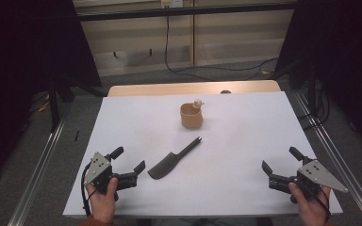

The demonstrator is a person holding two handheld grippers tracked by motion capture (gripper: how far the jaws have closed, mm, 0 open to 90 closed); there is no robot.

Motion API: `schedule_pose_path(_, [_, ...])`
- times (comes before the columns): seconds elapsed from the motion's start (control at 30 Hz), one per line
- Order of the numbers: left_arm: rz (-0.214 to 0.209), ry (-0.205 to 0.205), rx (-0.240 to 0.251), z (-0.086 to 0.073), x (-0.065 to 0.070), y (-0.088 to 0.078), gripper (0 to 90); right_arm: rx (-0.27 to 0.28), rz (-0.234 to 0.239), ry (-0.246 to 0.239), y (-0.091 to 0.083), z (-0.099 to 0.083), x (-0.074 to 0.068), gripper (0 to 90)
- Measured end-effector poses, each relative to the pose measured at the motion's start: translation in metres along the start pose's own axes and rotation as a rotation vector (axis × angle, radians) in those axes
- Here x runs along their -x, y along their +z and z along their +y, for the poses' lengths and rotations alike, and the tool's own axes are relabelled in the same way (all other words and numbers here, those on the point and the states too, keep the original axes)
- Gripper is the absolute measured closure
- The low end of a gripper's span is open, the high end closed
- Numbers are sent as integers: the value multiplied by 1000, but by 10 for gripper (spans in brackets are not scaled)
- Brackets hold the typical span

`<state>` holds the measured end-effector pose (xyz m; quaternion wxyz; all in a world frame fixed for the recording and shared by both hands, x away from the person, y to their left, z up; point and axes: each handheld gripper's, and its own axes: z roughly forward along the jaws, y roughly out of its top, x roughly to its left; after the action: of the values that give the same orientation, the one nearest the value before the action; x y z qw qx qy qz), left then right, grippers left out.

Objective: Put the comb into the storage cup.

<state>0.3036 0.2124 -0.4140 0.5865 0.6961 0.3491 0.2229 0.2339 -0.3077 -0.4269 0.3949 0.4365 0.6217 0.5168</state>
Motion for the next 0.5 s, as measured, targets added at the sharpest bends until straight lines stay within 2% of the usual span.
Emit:
schedule_pose_path(0.1, [-7,17,-12,1,1,2,50,1,1,2,0,0,0,0])
schedule_pose_path(0.13, [-52,22,-26,3,0,4,47,-1,5,2,0,0,-1,0])
schedule_pose_path(0.17, [-68,25,-38,4,0,4,45,0,4,6,0,0,-1,0])
schedule_pose_path(0.2, [-68,25,-38,4,0,4,46,0,4,6,0,0,-1,0])
schedule_pose_path(0.23, [-75,8,-37,5,1,5,46,2,5,3,-1,0,-1,0])
schedule_pose_path(0.27, [-65,-9,-20,5,1,6,43,-1,8,7,0,0,-1,0])
schedule_pose_path(0.37, [-57,27,-15,9,1,9,40,-4,11,12,1,0,-1,0])
schedule_pose_path(0.5, [-70,26,9,13,0,13,40,-8,16,15,2,0,-1,0])
